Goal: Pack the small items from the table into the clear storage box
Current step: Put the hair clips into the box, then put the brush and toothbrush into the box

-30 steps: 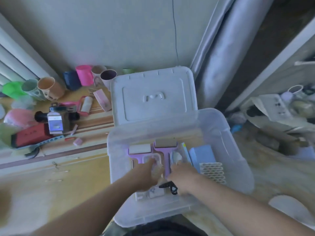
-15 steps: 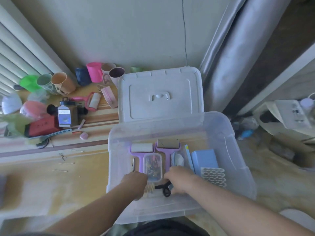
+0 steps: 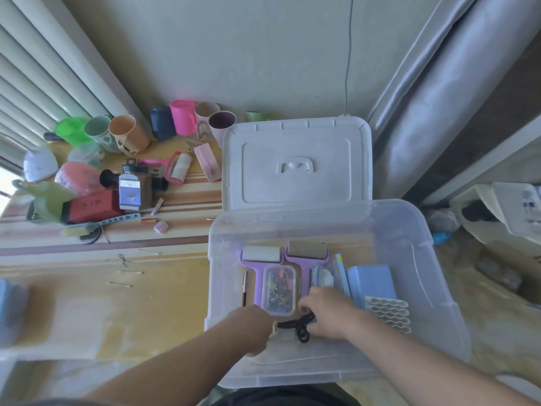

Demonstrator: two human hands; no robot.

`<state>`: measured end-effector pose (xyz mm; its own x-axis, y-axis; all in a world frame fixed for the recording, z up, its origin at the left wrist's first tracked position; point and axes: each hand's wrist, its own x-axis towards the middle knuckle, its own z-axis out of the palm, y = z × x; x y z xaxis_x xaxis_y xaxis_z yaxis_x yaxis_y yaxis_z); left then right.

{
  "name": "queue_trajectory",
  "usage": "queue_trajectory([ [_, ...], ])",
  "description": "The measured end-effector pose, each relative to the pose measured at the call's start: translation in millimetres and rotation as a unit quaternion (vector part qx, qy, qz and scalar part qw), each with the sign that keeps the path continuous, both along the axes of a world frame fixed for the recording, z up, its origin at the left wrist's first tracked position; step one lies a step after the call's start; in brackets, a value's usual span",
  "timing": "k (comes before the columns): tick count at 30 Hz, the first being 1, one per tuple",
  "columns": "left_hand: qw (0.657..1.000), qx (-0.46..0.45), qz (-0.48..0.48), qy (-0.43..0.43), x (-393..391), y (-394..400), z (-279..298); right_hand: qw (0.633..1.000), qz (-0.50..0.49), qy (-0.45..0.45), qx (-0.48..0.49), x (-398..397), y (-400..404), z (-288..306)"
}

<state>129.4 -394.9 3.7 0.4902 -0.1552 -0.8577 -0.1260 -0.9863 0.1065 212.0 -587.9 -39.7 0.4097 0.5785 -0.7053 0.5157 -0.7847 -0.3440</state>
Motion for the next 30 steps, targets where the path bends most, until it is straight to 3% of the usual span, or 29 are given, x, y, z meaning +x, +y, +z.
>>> queue_trajectory([
  [3, 0.998, -0.038, 0.04, -0.036, 13, 11, 26, 0.995, -0.055, -0.041, 0.066, 7, 6, 16],
  [5, 0.978, -0.101, 0.121, -0.138, 24, 29, 46, 0.98, -0.107, -0.075, 0.15, 13, 24, 39],
  [6, 0.95, -0.136, 0.167, -0.224, 29, 43, 55, 0.967, -0.134, -0.095, 0.195, 16, 39, 54],
  [9, 0.818, -0.171, 0.228, -0.499, 39, 97, 72, 0.925, -0.155, -0.149, 0.313, 27, 100, 100],
  [11, 0.765, -0.157, 0.284, -0.557, 43, 147, 66, 0.907, -0.14, -0.166, 0.361, 33, 153, 115],
  [12, 0.757, -0.145, 0.321, -0.55, 43, 173, 58, 0.901, -0.131, -0.176, 0.374, 35, 180, 117],
  [14, 0.777, -0.101, 0.378, -0.493, 37, 230, 34, 0.904, -0.122, -0.186, 0.366, 37, 235, 110],
  [18, 0.848, -0.015, 0.402, -0.345, -9, 337, -18, 0.95, -0.093, -0.156, 0.253, 36, 329, 67],
  [21, 0.856, 0.019, 0.422, -0.298, -37, 403, -44, 0.976, -0.079, -0.135, 0.15, 39, 388, 30],
  [25, 0.853, 0.075, 0.423, -0.297, -41, 472, -55, 0.977, -0.12, -0.16, 0.075, 44, 443, -15],
  [30, 0.86, 0.097, 0.393, -0.312, -19, 523, -70, 0.976, -0.148, -0.149, 0.05, 45, 479, -55],
])
